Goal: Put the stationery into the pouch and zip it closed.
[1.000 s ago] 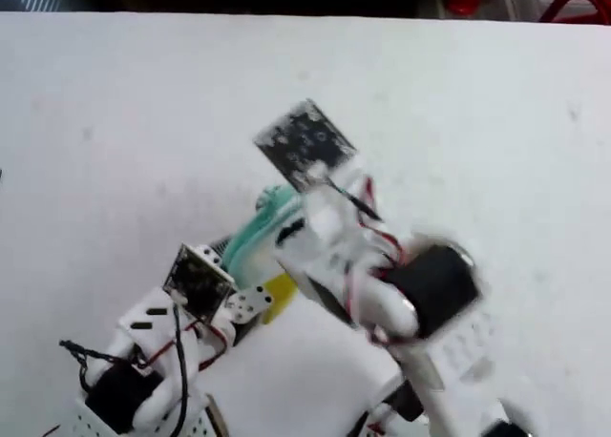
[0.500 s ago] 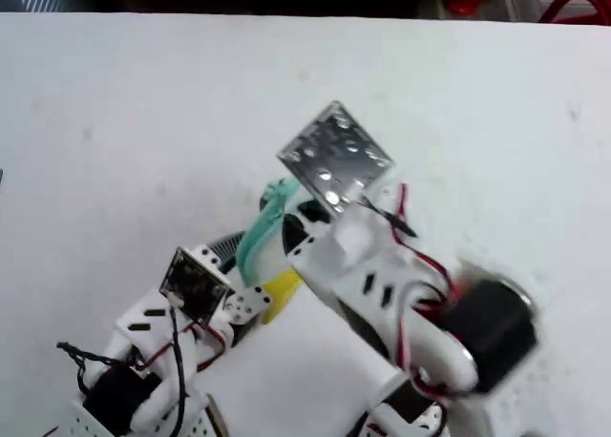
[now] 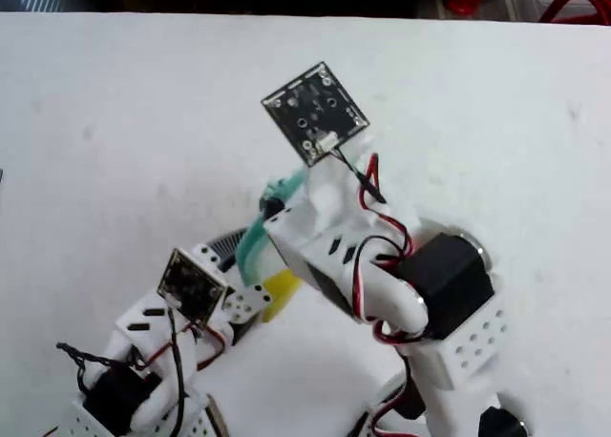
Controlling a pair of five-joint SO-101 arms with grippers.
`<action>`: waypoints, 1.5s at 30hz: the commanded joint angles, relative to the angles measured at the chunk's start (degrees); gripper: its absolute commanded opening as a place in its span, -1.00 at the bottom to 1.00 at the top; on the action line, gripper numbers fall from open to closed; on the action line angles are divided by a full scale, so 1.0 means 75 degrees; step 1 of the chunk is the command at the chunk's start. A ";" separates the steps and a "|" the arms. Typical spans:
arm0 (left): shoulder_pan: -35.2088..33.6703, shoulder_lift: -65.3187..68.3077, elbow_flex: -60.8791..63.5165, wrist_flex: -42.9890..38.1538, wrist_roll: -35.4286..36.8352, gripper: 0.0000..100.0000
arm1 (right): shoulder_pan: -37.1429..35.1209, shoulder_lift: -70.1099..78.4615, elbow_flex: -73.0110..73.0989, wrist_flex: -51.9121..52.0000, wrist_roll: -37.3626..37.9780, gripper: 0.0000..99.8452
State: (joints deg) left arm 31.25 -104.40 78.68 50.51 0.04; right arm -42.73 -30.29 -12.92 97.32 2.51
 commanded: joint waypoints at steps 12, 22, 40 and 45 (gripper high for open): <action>-0.0006 -0.0029 -0.0117 -0.0199 0.0035 -0.54 | -0.0803 0.0111 -0.0188 0.0041 -0.0012 -0.64; -0.0006 -0.0029 -0.0117 -0.0188 0.0035 -0.54 | -0.0803 0.0123 -0.0059 0.0018 -0.0012 -0.64; -0.0018 -0.0029 -0.0141 -0.0141 0.0035 -0.54 | -0.0252 0.0041 0.0563 -0.0651 0.0574 -0.96; -0.0064 -0.0029 -0.0176 -0.0188 0.0070 -0.53 | -0.0229 0.0053 0.0574 -0.0580 0.0586 -0.96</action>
State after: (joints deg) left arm 31.25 -104.40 78.68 50.51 0.04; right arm -45.01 -29.67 -8.62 93.63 6.46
